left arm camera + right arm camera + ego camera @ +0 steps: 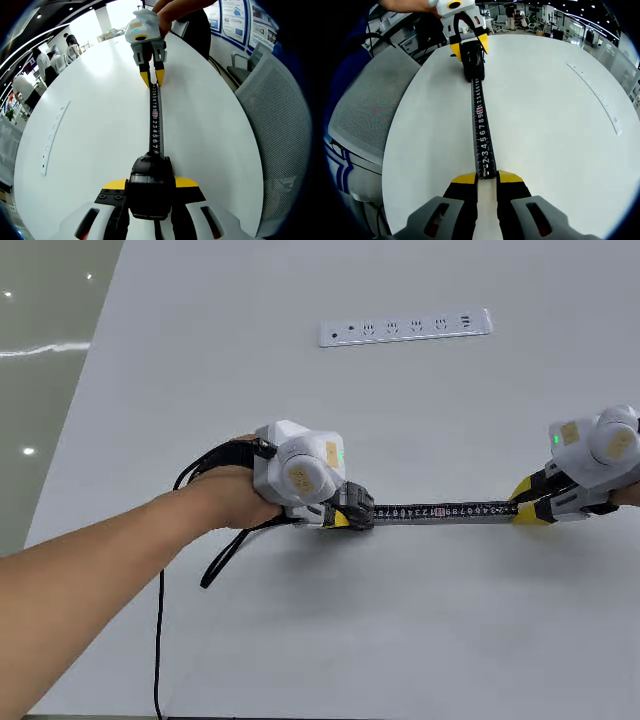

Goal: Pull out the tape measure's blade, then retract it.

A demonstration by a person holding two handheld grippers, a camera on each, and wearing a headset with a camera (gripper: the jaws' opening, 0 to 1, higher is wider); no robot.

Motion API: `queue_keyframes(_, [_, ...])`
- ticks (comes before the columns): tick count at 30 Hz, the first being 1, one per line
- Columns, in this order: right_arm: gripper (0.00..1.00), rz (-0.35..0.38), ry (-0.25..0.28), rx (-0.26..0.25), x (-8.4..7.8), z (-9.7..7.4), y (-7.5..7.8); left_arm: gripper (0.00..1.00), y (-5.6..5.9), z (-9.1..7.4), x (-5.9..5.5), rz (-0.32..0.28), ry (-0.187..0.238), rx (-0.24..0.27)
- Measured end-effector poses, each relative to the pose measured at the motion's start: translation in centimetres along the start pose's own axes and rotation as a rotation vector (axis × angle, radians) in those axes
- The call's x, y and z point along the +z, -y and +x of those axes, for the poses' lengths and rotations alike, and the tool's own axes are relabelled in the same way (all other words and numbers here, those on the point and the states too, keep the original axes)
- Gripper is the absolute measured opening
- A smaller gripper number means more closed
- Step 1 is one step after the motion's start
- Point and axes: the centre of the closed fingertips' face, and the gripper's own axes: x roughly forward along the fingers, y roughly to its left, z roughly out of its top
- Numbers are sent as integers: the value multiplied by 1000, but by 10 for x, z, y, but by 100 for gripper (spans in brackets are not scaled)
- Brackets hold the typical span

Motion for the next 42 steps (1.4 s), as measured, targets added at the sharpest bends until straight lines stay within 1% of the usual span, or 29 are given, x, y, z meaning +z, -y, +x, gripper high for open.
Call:
queue_keyframes(14, [8, 18, -15, -6, -14, -10, 3, 28, 0, 0, 0, -2, -2, -1])
queue_keyframes(29, [8, 34, -24, -18, -24, -17, 3, 28, 0, 0, 1, -1, -5, -3])
queue_keyframes(37, [8, 46, -19, -17, -26, -18, 3, 28, 0, 0, 0, -2, -3, -5])
queue_keyframes(42, [8, 42, -26, -14, -27, -18, 3, 28, 0, 1, 1, -2, -2, -3])
